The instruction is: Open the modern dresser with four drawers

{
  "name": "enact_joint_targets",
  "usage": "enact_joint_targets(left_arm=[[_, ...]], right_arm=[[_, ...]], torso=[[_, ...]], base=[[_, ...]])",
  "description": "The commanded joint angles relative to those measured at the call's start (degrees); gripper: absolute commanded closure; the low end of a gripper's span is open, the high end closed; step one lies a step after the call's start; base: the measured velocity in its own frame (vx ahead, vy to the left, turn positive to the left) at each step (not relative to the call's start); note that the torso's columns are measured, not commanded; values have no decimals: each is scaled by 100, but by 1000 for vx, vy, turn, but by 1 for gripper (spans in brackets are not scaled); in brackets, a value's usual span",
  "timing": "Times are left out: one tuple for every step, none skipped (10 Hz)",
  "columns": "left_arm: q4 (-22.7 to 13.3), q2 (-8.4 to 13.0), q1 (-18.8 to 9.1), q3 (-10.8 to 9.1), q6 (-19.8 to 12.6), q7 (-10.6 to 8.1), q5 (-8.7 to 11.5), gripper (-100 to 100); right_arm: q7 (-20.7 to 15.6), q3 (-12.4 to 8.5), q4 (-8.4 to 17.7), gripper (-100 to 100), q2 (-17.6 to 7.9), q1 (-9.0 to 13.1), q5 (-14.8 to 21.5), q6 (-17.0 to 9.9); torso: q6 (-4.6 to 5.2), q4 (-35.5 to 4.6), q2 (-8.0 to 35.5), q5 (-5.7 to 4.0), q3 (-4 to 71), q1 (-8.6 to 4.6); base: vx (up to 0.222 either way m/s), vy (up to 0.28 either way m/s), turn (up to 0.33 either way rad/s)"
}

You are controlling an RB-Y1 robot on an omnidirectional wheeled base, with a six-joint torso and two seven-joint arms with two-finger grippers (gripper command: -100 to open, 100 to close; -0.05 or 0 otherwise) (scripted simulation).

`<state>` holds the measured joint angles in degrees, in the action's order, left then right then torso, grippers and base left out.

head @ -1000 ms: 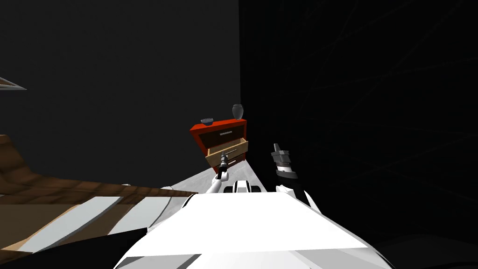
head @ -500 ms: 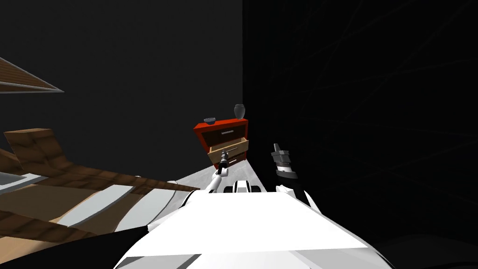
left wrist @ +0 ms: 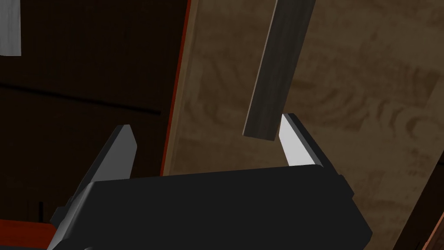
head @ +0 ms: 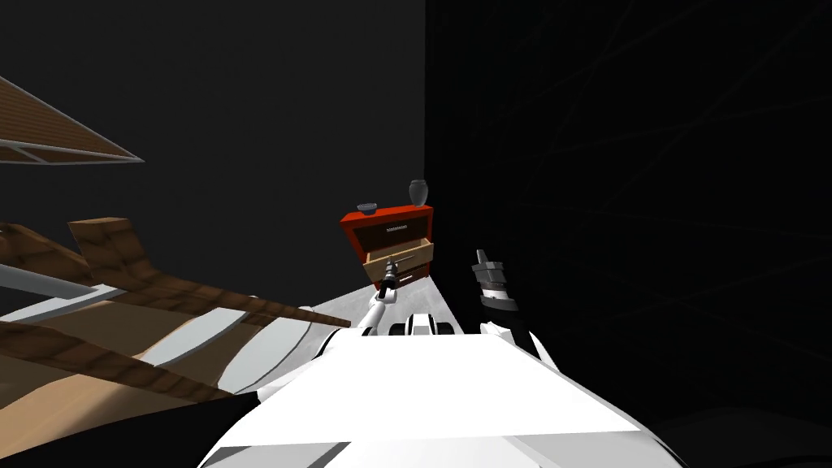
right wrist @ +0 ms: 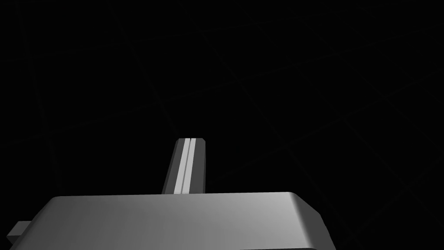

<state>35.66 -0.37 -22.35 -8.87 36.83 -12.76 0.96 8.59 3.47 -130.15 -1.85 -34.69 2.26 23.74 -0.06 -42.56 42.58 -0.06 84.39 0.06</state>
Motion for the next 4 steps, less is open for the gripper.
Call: enact_joint_targets(left_arm=[[-9, -4, 9, 2, -11, 0, -1, 0], [-16, -7, 15, 3, -18, 0, -2, 0], [-21, -9, 19, 5, -23, 1, -2, 0], [-24, -10, 21, 5, -26, 1, -3, 0]], right_arm=[[0, 0, 0, 0, 0, 0, 0, 0], [0, 0, 0, 0, 0, 0, 0, 0], [0, 0, 0, 0, 0, 0, 0, 0], [0, 0, 0, 0, 0, 0, 0, 0]], torso=[[1, 7, -9, 1, 6, -2], [1, 13, -16, 1, 10, -5], [2, 17, -20, 2, 13, -7], [3, 20, -22, 3, 14, -7]], base=[[0, 0, 0], [0, 0, 0], [0, 0, 0], [0, 0, 0]])
